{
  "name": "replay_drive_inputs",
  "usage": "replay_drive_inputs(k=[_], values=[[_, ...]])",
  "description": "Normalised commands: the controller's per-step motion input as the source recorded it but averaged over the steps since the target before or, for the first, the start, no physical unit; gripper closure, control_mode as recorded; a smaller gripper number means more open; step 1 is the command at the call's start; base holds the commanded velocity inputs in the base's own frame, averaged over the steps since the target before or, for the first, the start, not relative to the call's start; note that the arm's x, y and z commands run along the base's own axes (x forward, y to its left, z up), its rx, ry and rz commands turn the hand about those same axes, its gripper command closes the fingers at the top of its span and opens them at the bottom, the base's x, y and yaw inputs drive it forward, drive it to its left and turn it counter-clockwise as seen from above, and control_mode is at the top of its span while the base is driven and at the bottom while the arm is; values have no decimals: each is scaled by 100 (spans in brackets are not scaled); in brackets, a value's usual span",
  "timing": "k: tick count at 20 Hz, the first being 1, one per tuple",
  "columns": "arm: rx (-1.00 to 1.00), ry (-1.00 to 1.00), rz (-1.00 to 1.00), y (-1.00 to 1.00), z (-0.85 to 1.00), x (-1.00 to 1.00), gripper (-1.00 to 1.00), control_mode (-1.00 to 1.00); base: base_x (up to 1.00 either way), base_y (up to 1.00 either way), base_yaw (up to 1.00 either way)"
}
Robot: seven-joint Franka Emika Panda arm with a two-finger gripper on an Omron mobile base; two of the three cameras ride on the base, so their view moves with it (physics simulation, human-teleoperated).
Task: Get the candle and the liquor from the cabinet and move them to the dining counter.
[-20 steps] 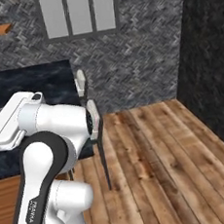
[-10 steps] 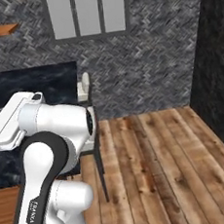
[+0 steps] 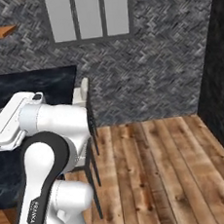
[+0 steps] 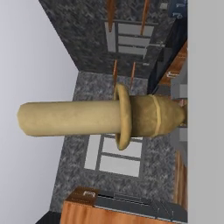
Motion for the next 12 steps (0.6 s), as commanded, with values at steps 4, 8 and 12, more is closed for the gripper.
replay_drive_inputs(k=[4,8,12], values=[[0,0,0,0,0,0,100,100,61,-8,18],[0,0,0,0,0,0,100,100,59,-1,22],[0,0,0,0,0,0,100,100,42,3,32]])
